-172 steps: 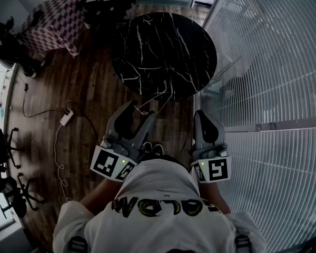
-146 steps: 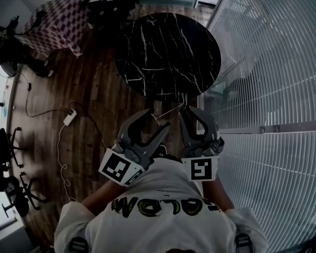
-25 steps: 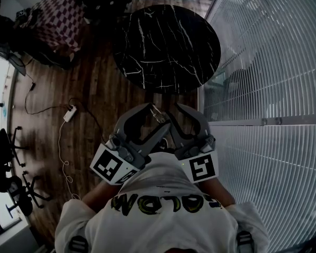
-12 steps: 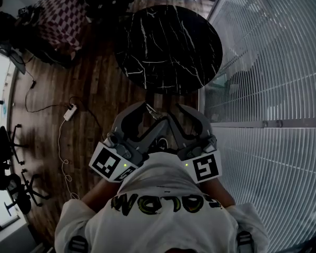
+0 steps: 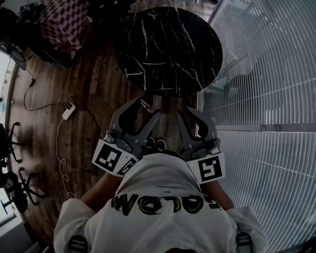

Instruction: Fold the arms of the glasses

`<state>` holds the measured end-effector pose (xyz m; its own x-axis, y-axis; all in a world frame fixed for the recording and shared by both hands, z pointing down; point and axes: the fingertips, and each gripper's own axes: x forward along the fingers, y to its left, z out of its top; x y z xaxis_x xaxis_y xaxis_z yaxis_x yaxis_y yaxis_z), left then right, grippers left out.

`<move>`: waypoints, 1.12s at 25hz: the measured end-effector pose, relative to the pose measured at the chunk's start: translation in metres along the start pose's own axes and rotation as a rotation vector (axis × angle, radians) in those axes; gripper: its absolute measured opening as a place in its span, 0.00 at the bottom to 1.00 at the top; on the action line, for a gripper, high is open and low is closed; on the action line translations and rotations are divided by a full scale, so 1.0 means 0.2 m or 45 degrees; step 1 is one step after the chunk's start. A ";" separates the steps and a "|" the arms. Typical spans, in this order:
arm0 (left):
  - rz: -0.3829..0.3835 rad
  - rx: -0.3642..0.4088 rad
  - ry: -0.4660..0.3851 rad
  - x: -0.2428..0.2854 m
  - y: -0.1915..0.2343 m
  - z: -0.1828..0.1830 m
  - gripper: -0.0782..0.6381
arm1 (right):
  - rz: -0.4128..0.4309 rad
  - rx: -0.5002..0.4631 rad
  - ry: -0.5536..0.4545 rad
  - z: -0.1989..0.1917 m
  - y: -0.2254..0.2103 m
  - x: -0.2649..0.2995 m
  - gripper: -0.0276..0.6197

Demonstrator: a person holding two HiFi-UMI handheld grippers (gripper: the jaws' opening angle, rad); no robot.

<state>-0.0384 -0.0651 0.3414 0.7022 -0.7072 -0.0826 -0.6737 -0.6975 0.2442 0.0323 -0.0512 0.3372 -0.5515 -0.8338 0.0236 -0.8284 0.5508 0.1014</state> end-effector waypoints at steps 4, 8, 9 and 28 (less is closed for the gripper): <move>0.046 0.013 0.016 0.01 0.02 -0.02 0.41 | 0.000 0.039 0.007 -0.02 0.00 -0.02 0.10; 0.039 0.024 0.025 0.02 0.01 -0.02 0.41 | -0.001 0.040 0.031 -0.05 -0.03 -0.03 0.08; 0.034 0.025 0.025 0.02 0.01 -0.02 0.41 | -0.005 0.039 0.038 -0.06 -0.03 -0.04 0.08; -0.004 0.011 0.030 0.04 0.01 -0.02 0.41 | -0.017 0.054 0.040 -0.07 -0.06 -0.01 0.08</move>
<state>-0.0335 -0.0709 0.3442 0.7093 -0.7023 -0.0603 -0.6736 -0.7005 0.2355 0.0444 -0.0556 0.3492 -0.5376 -0.8415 0.0540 -0.8394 0.5402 0.0597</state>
